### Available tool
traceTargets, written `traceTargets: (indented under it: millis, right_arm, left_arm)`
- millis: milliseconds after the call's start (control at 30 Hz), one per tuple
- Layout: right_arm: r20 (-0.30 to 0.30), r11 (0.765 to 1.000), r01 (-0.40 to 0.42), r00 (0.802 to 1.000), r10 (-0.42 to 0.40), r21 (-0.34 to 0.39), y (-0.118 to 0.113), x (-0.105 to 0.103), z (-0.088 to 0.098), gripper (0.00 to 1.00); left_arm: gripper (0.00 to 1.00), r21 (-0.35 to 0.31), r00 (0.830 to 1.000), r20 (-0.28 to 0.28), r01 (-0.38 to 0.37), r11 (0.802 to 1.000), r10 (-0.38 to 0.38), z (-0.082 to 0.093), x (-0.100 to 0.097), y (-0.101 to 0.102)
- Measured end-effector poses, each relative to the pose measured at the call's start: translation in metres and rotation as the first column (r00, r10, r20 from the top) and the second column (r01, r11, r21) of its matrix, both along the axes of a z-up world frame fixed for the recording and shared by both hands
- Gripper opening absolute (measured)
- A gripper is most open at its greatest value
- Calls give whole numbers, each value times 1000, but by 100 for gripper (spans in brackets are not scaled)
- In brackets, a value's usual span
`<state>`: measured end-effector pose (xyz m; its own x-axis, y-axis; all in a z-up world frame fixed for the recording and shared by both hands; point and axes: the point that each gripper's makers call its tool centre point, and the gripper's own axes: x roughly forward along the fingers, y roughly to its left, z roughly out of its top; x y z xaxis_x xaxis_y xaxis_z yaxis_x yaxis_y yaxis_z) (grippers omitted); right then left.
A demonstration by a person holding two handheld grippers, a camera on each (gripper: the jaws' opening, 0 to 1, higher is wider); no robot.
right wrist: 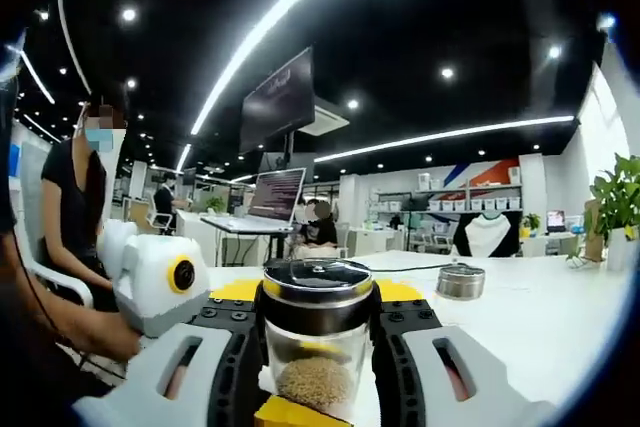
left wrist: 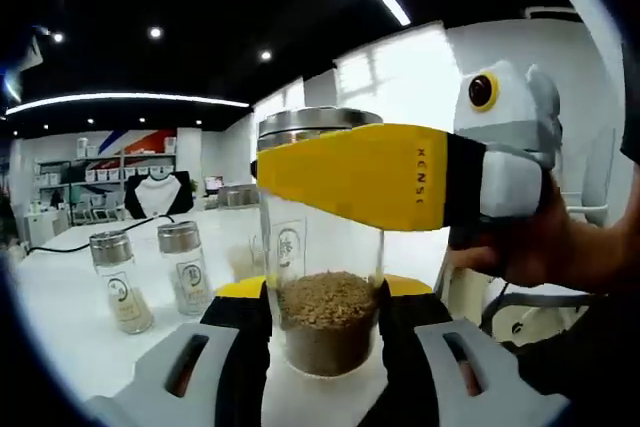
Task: Rotate the seasoning bottle until the label or dispensing opening points toward the visible target arrow and the bottle remains upright within the marked orientation range
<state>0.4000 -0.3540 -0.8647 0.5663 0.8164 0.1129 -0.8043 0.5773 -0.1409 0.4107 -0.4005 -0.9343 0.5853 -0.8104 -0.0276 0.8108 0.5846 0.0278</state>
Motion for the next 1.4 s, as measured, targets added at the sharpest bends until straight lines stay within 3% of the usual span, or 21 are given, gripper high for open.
traceTargets:
  millis: [33, 100, 267, 433, 567, 633, 800, 967, 1167, 1233, 1367, 1400]
  right_arm:
    - [22, 1000, -22, 999, 23, -12, 2, -3, -1, 39]
    - [9, 998, -69, 998, 69, 6, 4, -9, 1, 39]
    - [2, 995, -100, 995, 100, 30, 6, -13, 4, 39]
    - [36, 999, -51, 998, 52, -8, 9, -7, 3, 39]
    - [66, 999, 14, 998, -11, -42, 11, -1, 2, 39]
    - [57, 997, 58, 997, -55, -46, 9, 4, 0, 40]
    - [58, 985, 168, 985, -166, -38, 8, 9, 1, 39]
    - [44, 968, 251, 967, -249, -22, 8, 12, -1, 40]
    - [2, 961, 278, 961, -278, -6, -1, 15, -5, 40]
    - [-43, 964, 262, 964, -261, 34, -6, 17, -4, 39]
    - [-53, 984, 180, 982, -179, 0, -1, 14, -7, 39]
    - [-23, 989, 142, 989, -143, -27, 5, 10, -7, 39]
  left_arm:
    - [44, -7, 999, -13, 50, 999, -50, -1, -4, -1]
    - [44, -18, 995, -1, 96, 995, -96, 2, -10, 0]
    - [44, -6, 994, 17, 105, 994, -105, 5, -13, 2]
    - [44, 12, 1000, 0, -13, 1000, 13, 4, -2, 6]
    - [44, 39, 993, 37, -111, 993, 109, 3, 7, 9]
    - [44, 60, 983, 56, -178, 982, 175, 2, 12, 12]
    - [44, 6, 958, 42, -285, 959, 284, 6, 17, 16]
    - [44, 58, 932, 94, -357, 932, 351, 5, 19, 20]
    - [44, 75, 947, 96, -314, 947, 306, 1, 18, 14]
    - [45, 86, 954, 134, -280, 956, 267, 2, 17, 11]
    - [46, 72, 974, 111, -207, 976, 199, 0, 17, 10]
    - [47, 71, 976, 114, -193, 979, 184, 0, 16, 9]
